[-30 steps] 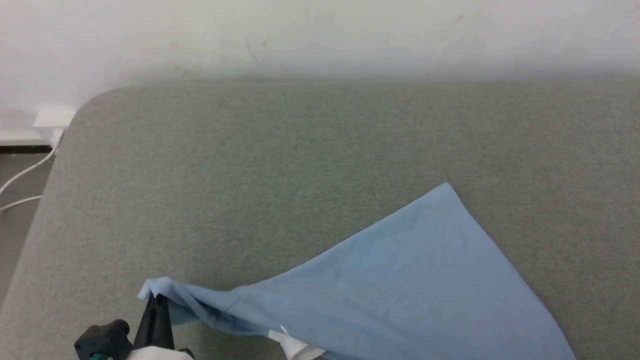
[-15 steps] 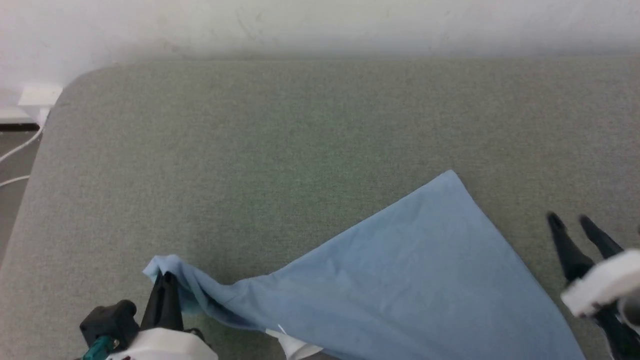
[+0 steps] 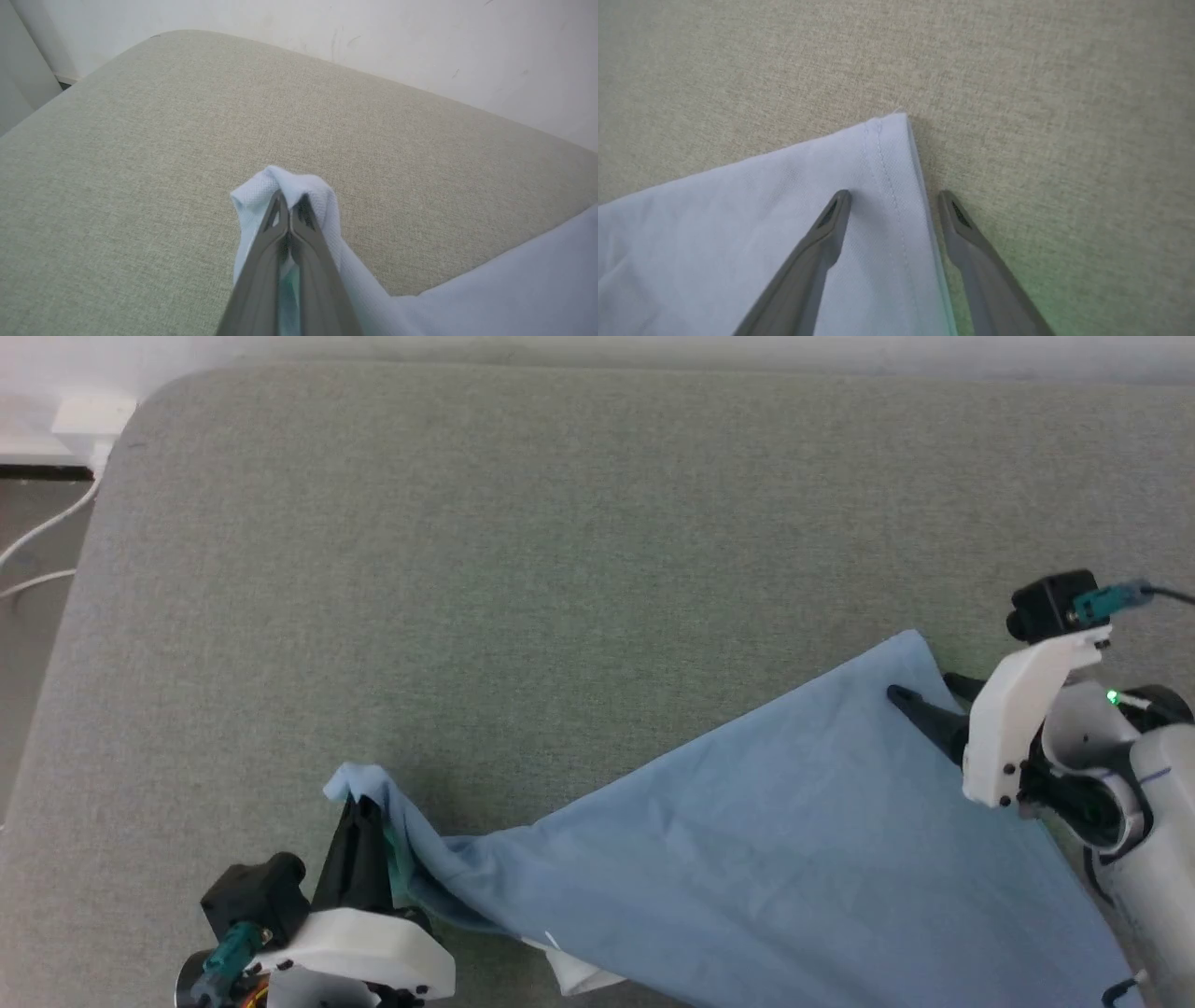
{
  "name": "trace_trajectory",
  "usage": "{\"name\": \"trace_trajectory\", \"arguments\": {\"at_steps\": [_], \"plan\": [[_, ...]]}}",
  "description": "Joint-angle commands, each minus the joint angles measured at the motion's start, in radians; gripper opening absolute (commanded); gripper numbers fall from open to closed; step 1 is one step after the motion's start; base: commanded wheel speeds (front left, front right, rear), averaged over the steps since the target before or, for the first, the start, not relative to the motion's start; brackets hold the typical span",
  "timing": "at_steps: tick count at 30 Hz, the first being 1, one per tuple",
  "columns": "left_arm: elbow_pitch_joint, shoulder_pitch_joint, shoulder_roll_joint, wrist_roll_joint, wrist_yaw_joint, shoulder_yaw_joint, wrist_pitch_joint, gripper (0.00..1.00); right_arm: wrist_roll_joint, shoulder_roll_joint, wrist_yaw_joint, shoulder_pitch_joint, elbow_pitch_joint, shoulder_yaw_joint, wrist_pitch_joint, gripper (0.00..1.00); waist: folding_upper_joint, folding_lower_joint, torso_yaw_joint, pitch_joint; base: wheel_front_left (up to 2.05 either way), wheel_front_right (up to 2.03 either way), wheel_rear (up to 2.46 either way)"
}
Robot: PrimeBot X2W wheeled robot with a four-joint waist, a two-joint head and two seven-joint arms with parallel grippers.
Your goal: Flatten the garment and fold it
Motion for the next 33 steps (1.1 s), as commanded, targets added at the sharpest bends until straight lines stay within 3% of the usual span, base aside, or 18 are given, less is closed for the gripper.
{"name": "trace_trajectory", "arguments": {"at_steps": [1, 7, 8, 9, 10, 16, 21, 28, 33], "plan": [[0.008, -0.019, -0.005, -0.001, -0.007, -0.001, -0.009, 0.0, 0.018, -0.004, -0.001, -0.015, 0.018, 0.026, 0.031, 1.0, 0.0, -0.0001, 0.016, 0.015, 0.0, 0.0, 0.0], [0.036, -0.029, -0.015, -0.01, -0.015, -0.006, -0.027, 0.0, 0.108, -0.032, -0.001, -0.038, 0.03, 0.174, 0.119, 1.0, 0.0, -0.0001, 0.02, 0.021, 0.0, 0.0, 0.0], [0.039, -0.031, -0.016, -0.011, -0.016, -0.007, -0.029, 0.0, 0.122, -0.037, -0.001, -0.04, 0.027, 0.199, 0.129, 0.75, 0.0, -0.0001, 0.019, 0.022, 0.0, 0.0, 0.0], [0.043, -0.032, -0.017, -0.012, -0.017, -0.007, -0.031, 0.0, 0.134, -0.042, -0.001, -0.041, 0.026, 0.222, 0.135, 0.26, 0.0, -0.0001, 0.019, 0.021, 0.0, 0.0, 0.0], [0.046, -0.034, -0.017, -0.013, -0.018, -0.007, -0.032, 0.0, 0.146, -0.047, -0.001, -0.042, 0.027, 0.243, 0.145, 0.0, 0.0, -0.0001, 0.018, 0.02, 0.0, 0.0, 0.0], [0.065, -0.038, 0.01, -0.011, -0.026, 0.0, -0.029, 0.0, 0.177, -0.073, -0.001, -0.081, 0.002, 0.328, 0.064, 0.0, 0.0, -0.0001, 0.004, -0.018, 0.0, 0.0, 0.0], [0.051, -0.081, 0.085, -0.004, -0.041, 0.04, -0.002, 0.0, 0.134, -0.096, -0.001, -0.148, -0.012, 0.339, -0.127, 0.0, 0.0, -0.0001, -0.021, -0.075, 0.0, 0.0, 0.0], [0.084, -0.342, 0.157, -0.018, -0.117, 0.061, 0.073, 0.0, 0.084, -0.102, -0.001, -0.248, 0.077, 0.237, -0.309, 0.0, 0.0, -0.0001, -0.047, -0.127, 0.0, 0.0, 0.0], [0.252, -0.617, 0.187, -0.025, -0.169, 0.065, 0.129, 0.0, 0.013, -0.075, -0.001, -0.379, 0.191, 0.165, -0.403, 0.0, 0.0, -0.0001, -0.086, -0.14, 0.0, 0.0, 0.0]]}}
